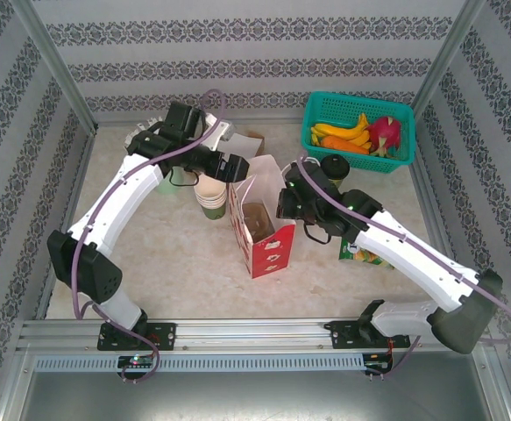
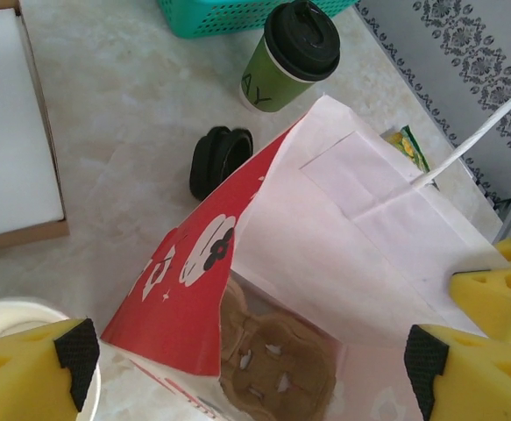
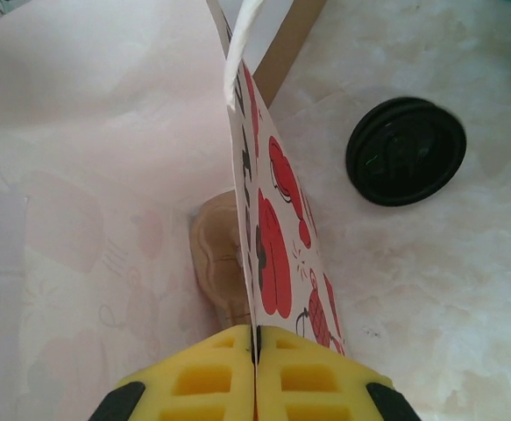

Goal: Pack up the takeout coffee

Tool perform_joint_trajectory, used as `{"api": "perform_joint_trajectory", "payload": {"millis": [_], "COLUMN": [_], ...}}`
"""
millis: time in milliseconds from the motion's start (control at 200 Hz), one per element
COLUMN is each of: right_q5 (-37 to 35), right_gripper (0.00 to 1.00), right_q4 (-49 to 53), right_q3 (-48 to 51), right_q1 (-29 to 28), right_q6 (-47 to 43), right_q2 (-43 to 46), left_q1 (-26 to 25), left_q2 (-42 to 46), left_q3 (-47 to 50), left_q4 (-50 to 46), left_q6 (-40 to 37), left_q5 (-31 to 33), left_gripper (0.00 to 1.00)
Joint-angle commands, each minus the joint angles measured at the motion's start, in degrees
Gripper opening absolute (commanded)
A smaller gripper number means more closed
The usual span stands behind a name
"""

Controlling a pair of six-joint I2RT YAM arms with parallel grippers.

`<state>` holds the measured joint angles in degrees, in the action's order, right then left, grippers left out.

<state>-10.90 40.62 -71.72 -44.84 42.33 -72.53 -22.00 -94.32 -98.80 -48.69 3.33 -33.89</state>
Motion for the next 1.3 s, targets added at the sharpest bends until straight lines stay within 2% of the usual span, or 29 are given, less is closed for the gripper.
{"api": "perform_joint_trajectory", "payload": {"millis": [0, 265, 425, 634, 694, 789, 849, 889, 924, 1109, 1294], "right_q5": [-3.86, -4.36, -4.00, -3.80, -3.19, -4.30, -4.76, -4.60, -4.49, -3.64, -0.70], "right_gripper": [0.05, 0.13, 0.27, 0.50, 0.61, 0.69, 0.84, 0.89, 0.97, 0.98, 0.98], "right_q4": [0.45, 1.33, 0.76, -0.92, -1.55, -0.90, -0.97, -1.30, -1.51, -3.42, -5.68], "right_q3": [-2.33, -4.94, -5.09, -4.33, -4.19, -4.50, -4.14, -3.75, -3.47, -1.74, 2.03], "right_q1": [-1.59, -1.92, -1.83, -1.65, -1.58, -1.36, -0.68, -0.07, 0.63, 6.66, 18.06], "right_q6": [1.90, -2.54, -6.47, -11.36, -13.32, -16.18, -17.23, -18.01, -18.76, -21.20, -20.00], "right_q2": [-1.76, -3.15, -1.62, 1.75, 3.07, 5.06, 6.80, 7.98, 9.00, 12.95, 13.47], "left_q1": [0.43, 0.45, 0.43, 0.50, 0.53, 0.51, 0.64, 0.83, 0.98, 1.24, 1.26], "left_q2": [-1.01, -1.74, -0.96, 0.33, 0.50, 0.54, 0.69, 0.93, 1.19, 3.14, 6.05], "left_q3": [-2.93, -4.02, -3.94, -2.65, -2.23, -2.25, -2.36, -2.28, -2.14, -0.08, 3.60], "left_q4": [-3.07, -3.52, -2.22, 0.21, 0.98, 1.38, 1.68, 2.07, 2.66, 7.10, 12.05], "left_q6": [-3.66, -3.51, -2.66, -0.85, -0.14, 0.87, 1.43, 1.89, 2.47, 5.87, 9.85], "left_q5": [-0.79, 1.19, 1.26, 3.72, 4.36, 6.43, 7.52, 7.91, 8.12, 10.39, 16.90], "left_gripper": [0.90, 0.91, 0.93, 0.95, 0.96, 0.98, 0.99, 0.99, 1.00, 1.00, 1.00]}}
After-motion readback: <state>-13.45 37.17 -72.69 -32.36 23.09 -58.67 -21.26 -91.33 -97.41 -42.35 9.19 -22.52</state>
